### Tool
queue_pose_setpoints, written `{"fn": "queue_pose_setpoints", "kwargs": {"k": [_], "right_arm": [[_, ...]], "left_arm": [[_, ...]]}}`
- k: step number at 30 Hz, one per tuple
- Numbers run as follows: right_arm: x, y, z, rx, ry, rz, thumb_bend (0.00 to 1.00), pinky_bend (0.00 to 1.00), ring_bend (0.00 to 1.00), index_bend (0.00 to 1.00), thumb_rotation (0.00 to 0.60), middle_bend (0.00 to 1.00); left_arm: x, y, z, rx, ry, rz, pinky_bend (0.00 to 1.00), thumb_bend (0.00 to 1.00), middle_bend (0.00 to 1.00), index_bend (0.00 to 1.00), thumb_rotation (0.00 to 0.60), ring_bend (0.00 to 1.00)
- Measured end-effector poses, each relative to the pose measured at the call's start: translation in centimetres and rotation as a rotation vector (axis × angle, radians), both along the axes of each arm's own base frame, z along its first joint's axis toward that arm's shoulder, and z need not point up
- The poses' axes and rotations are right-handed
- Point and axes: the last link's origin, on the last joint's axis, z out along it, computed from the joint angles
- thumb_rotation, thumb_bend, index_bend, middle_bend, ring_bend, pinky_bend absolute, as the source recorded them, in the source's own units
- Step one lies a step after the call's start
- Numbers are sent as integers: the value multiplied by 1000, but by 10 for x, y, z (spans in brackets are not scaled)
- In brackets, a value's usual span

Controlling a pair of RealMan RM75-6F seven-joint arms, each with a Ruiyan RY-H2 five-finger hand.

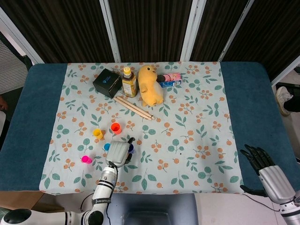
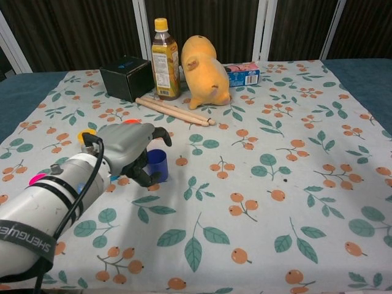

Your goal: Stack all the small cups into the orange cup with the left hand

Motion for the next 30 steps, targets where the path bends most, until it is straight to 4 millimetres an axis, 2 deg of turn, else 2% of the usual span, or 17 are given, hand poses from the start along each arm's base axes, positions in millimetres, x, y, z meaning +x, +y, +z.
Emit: {"fn": "queue_pose_setpoints", "kwargs": {"k": [10,21,30], "right_arm": [[0,1,1,-1,-1,2,118,0,0,0,600,0],[0,2,0,0,5,4,118,0,0,0,600,0],[0,2,-1,-1,4,3,117,0,0,0,600,0]], "left_arm": [[-4,6,-1,7,-17,14,1000,363,1000,451,600,1000],[-8,9,5,10,-22,9,1000,368,1000,525,600,1000],[0,8,17,26,-68,-26,1000,372,1000,558,600,1000]]}}
